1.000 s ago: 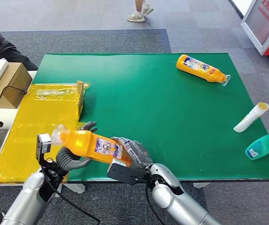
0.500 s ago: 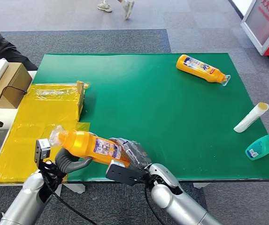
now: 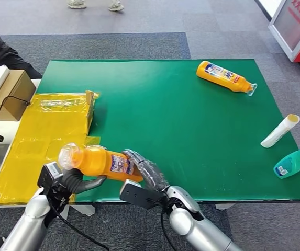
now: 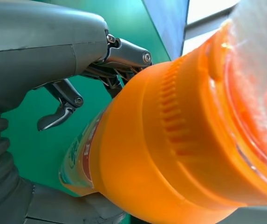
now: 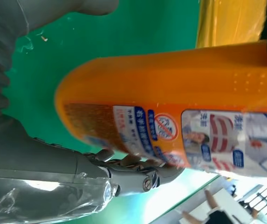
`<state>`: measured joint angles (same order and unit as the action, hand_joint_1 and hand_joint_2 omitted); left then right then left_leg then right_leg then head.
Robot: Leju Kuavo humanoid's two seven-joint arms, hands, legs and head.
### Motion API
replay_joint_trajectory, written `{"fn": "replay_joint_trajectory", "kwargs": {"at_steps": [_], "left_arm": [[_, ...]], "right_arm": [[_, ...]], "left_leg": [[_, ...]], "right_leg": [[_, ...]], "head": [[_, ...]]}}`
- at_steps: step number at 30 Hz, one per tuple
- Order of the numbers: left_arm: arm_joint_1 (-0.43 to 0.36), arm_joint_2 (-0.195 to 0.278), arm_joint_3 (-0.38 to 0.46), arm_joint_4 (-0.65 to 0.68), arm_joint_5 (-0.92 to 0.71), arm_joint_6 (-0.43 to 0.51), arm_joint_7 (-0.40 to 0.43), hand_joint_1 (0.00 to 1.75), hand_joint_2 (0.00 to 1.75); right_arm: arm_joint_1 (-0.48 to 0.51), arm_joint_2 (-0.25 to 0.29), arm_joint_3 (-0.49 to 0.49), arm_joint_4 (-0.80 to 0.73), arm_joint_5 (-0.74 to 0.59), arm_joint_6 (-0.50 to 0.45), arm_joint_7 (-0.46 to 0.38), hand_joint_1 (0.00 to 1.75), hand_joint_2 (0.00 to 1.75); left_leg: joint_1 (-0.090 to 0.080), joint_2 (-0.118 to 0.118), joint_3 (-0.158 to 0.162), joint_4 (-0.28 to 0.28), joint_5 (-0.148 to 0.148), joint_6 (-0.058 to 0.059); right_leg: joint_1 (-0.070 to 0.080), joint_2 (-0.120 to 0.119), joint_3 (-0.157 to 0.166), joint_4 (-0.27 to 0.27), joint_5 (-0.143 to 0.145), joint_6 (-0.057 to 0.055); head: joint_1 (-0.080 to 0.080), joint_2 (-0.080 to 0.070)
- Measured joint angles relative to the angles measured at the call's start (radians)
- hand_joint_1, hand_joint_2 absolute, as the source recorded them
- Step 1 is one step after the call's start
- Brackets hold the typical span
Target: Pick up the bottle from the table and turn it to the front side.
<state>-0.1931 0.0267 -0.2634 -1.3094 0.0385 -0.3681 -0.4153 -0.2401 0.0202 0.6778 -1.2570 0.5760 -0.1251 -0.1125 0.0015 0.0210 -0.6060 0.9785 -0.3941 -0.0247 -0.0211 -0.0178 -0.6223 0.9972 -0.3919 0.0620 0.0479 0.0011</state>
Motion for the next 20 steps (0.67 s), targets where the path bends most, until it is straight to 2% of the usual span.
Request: {"fn": "replay_joint_trajectory", "kwargs": {"at_steps": [3, 6, 13, 16, 20], "left_arm": [[0.003, 0.013, 0.001, -0.059, -0.104, 0.082, 0.045, 1.75, 1.75], [0.002, 0.048, 0.0, -0.133, -0.229, 0.138, 0.116, 1.75, 1.75], [-0.032, 0.185, -0.029, -0.316, -0.475, 0.159, 0.328, 1.75, 1.75], [-0.049, 0.225, -0.047, -0.358, -0.499, 0.157, 0.356, 1.75, 1.75], [-0.055, 0.249, -0.063, -0.381, -0.504, 0.156, 0.363, 1.72, 1.75]], "right_arm": [[0.023, -0.003, -0.034, -0.008, -0.006, -0.016, 0.012, 0.0, 1.75], [0.06, -0.01, -0.088, -0.03, -0.002, -0.029, 0.017, 0.0, 1.75], [0.159, -0.016, -0.233, -0.111, 0.04, -0.027, 0.025, 0.0, 1.75], [0.179, -0.016, -0.265, -0.134, 0.047, -0.021, 0.028, 0.0, 1.75], [0.189, -0.016, -0.283, -0.149, 0.05, -0.017, 0.029, 0.0, 1.75]], "left_leg": [[0.0, 0.0, 0.0, 0.0, 0.0, 0.0], [0.0, 0.0, 0.0, 0.0, 0.0, 0.0], [0.0, 0.0, 0.0, 0.0, 0.0, 0.0], [0.0, 0.0, 0.0, 0.0, 0.0, 0.0], [0.0, 0.0, 0.0, 0.0, 0.0, 0.0]], "right_leg": [[0.0, 0.0, 0.0, 0.0, 0.0, 0.0], [0.0, 0.0, 0.0, 0.0, 0.0, 0.0], [0.0, 0.0, 0.0, 0.0, 0.0, 0.0], [0.0, 0.0, 0.0, 0.0, 0.0, 0.0], [0.0, 0.0, 0.0, 0.0, 0.0, 0.0]], "head": [[0.0, 0.0], [0.0, 0.0], [0.0, 0.0], [0.0, 0.0], [0.0, 0.0]]}}
